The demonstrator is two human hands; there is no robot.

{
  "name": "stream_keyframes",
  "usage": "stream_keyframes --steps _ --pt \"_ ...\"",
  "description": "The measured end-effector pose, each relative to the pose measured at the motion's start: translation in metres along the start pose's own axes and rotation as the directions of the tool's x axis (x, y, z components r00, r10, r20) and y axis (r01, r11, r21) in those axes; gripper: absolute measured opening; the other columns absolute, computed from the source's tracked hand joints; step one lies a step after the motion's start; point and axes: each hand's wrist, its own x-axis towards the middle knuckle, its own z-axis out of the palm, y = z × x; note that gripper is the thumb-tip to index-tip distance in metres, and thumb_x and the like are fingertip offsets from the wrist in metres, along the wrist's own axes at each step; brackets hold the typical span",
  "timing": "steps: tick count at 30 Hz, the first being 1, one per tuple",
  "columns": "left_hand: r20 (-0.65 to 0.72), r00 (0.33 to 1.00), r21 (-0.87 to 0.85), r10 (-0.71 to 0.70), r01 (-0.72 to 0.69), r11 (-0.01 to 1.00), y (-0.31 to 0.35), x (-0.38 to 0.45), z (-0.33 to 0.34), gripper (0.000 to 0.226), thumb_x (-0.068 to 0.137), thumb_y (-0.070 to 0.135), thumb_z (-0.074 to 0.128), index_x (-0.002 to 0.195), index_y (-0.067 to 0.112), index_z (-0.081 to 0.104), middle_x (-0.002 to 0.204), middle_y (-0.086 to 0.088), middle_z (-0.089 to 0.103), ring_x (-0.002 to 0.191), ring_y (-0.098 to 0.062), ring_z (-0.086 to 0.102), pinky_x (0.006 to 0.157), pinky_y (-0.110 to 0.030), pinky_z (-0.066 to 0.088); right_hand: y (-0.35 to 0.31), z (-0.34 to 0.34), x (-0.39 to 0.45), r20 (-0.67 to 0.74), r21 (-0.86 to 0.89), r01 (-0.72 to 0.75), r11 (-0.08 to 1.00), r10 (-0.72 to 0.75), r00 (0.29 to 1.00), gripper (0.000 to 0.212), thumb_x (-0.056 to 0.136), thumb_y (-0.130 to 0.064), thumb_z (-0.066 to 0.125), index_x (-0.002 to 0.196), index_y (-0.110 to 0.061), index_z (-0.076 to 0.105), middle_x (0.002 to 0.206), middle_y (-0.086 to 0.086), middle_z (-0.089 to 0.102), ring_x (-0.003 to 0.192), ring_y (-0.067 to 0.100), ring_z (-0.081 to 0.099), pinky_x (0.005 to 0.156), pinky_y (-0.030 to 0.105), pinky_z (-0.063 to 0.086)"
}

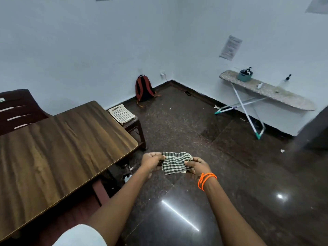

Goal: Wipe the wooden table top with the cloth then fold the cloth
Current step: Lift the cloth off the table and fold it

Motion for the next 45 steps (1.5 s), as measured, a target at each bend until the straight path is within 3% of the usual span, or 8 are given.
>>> stream_keyframes --steps 6,8,12,18,25,31,39,45 --pt "-0.095 0.995 -0.063 -0.036 0.030 0.998 0.029 0.044 0.041 0.021 0.083 0.005 0.072 0.104 0.002 0.071 0.101 -0.015 0.075 0.093 -0.025 0.072 0.082 -0.043 0.060 -0.058 -0.007 0.065 0.067 -0.062 -0.032 0.998 0.036 0.997 0.022 0.083 0.014 0.061 0.086 -0.008 0.059 0.078 0.016 0.069 0.061 0.023 0.068 0.052 0.039 0.060" --pt "-0.127 0.991 -0.089 -0.044 0.033 0.995 0.041 0.066 0.046 0.019 0.083 0.004 0.070 0.102 0.001 0.072 0.101 -0.016 0.075 0.097 -0.028 0.072 0.088 -0.048 0.058 -0.076 0.000 0.091 0.117 -0.076 -0.040 0.996 0.049 0.992 0.022 0.083 0.014 0.061 0.087 -0.007 0.059 0.078 0.016 0.069 0.064 0.025 0.069 0.062 0.045 0.061" --pt "-0.192 0.980 -0.127 -0.048 0.023 0.992 0.061 0.113 0.052 0.014 0.084 0.004 0.071 0.098 0.004 0.073 0.096 -0.014 0.076 0.089 -0.024 0.074 0.076 -0.038 0.062 -0.102 0.020 0.150 0.168 -0.116 -0.066 0.991 0.085 0.982 0.022 0.084 0.015 0.060 0.086 -0.007 0.059 0.082 0.018 0.067 0.072 0.030 0.066 0.079 0.056 0.056" --pt "-0.261 0.964 -0.196 -0.057 0.005 0.981 0.098 0.205 0.049 0.011 0.085 0.000 0.068 0.094 0.003 0.073 0.079 -0.008 0.076 0.060 -0.011 0.073 0.049 -0.024 0.057 -0.143 0.067 0.244 0.220 -0.189 -0.069 0.980 0.111 0.969 0.021 0.084 0.013 0.062 0.088 -0.008 0.060 0.081 0.017 0.069 0.070 0.027 0.068 0.061 0.044 0.061" --pt "-0.340 0.938 -0.234 -0.064 -0.018 0.972 0.152 0.294 0.035 0.017 0.086 0.004 0.068 0.102 0.005 0.074 0.098 -0.012 0.076 0.094 -0.026 0.073 0.088 -0.043 0.059 -0.202 0.130 0.336 0.302 -0.266 -0.043 0.963 0.126 0.945 0.018 0.084 0.010 0.065 0.091 -0.006 0.062 0.087 0.018 0.071 0.077 0.029 0.070 0.068 0.047 0.059" --pt "-0.388 0.917 -0.303 -0.096 -0.029 0.953 0.188 0.358 0.016 0.016 0.089 0.004 0.065 0.103 0.007 0.072 0.098 -0.010 0.077 0.096 -0.027 0.073 0.085 -0.046 0.059 -0.233 0.184 0.409 0.333 -0.339 -0.084 0.937 0.203 0.921 0.017 0.083 0.011 0.065 0.091 -0.004 0.062 0.093 0.023 0.071 0.084 0.034 0.069 0.078 0.055 0.058" --pt "-0.528 0.827 -0.370 -0.194 -0.018 0.929 0.233 0.448 -0.021 0.009 0.087 0.007 0.071 0.092 0.015 0.070 0.092 -0.004 0.074 0.087 -0.018 0.069 0.060 -0.028 0.058 -0.260 0.272 0.508 0.397 -0.488 -0.078 0.870 0.301 0.867 0.016 0.083 0.005 0.067 0.089 -0.008 0.062 0.092 0.019 0.071 0.080 0.029 0.068 0.081 0.051 0.059" --pt "-0.606 0.739 -0.467 -0.295 -0.031 0.884 0.254 0.506 -0.069 0.028 0.083 0.006 0.076 0.111 0.001 0.070 0.108 -0.016 0.072 0.104 -0.029 0.068 0.089 -0.044 0.058 -0.265 0.355 0.564 0.410 -0.597 -0.049 0.801 0.357 0.840 0.014 0.081 0.002 0.070 0.081 -0.011 0.064 0.085 0.013 0.072 0.072 0.023 0.066 0.055 0.030 0.056"
